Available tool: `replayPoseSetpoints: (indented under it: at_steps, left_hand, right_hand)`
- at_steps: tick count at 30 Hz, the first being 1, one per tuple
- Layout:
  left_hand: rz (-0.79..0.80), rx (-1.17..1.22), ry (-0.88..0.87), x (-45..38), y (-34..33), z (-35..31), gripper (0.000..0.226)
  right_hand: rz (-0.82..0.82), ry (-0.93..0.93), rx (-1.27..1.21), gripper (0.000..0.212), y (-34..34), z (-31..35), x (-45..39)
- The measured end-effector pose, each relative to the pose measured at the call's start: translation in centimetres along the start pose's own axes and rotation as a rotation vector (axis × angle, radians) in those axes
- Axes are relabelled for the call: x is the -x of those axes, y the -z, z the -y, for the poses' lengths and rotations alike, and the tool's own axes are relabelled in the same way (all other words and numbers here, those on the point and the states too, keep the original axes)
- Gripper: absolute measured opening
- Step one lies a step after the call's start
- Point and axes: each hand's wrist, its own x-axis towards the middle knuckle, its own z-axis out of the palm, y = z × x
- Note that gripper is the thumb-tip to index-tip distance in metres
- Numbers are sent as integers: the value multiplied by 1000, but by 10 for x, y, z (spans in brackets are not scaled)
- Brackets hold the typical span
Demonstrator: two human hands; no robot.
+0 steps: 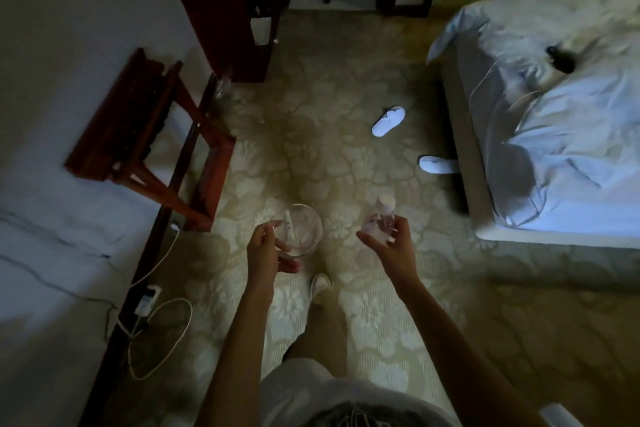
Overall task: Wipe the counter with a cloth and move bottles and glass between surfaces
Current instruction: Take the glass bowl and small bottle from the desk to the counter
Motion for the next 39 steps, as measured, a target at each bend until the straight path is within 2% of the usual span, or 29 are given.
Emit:
replayPoseSetpoints:
  at_steps: [8,14,20,23,28,32,35,39]
  left_hand:
    - [79,-56,-73,-183,-91,-182,32]
    - [95,-52,-58,-320,-167,-266,34]
    - [29,-54,-3,-470,-240,-344,31]
    - [-1,-32,3,-549,-269,-413,30]
    - [-31,-27,-13,-657,-294,-517,38]
    - [-52,-8,-38,-754,-319,-575,24]
    - [-65,-7,-50,-839,-342,-620,19]
    - [-80,-59,-103,-942,-364,-706,26]
  right_hand:
    - [-74,90,-9,63,-33,147,-224]
    - [-125,108,-51,61,-58,198,-385]
    - [-19,104,-78,64,-97,239,-578]
    - [12,165,-55,54,-114,298,-684]
    - [137,227,-74,55,-155,386,-824]
    - [189,212,-114,51,-204,420,-929]
    - [189,230,-129,47,-239,453,-1013]
    - [185,273,-115,55,-272,525,-1126]
